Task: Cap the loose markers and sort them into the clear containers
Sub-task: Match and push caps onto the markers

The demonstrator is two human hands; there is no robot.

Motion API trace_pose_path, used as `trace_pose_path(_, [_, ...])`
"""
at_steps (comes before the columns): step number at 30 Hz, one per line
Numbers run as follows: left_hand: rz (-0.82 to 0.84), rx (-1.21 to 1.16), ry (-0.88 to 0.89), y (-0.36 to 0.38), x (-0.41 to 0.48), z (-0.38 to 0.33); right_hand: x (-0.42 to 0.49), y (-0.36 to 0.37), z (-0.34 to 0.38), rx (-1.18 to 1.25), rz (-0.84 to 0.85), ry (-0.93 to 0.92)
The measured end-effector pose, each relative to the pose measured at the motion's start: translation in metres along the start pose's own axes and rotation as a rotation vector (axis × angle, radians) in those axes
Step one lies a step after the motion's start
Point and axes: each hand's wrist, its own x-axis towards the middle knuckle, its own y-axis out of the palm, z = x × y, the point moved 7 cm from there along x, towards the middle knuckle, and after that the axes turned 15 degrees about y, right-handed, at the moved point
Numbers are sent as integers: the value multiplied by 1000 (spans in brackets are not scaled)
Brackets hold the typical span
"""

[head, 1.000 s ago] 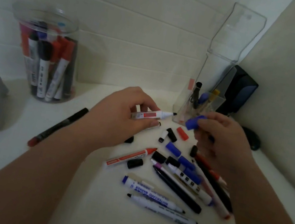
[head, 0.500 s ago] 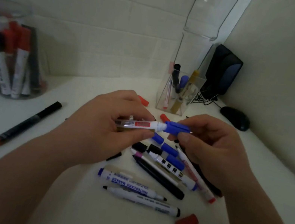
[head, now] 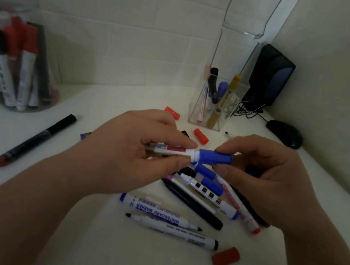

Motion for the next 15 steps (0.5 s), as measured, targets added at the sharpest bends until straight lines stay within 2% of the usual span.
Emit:
trace_pose_path(11, [-51, 72, 25, 4, 1, -2, 1, 14, 1, -10, -15, 39])
trace_pose_path(15, [-76, 34, 34, 3, 1, -3, 3, 21, 0, 137, 34, 123])
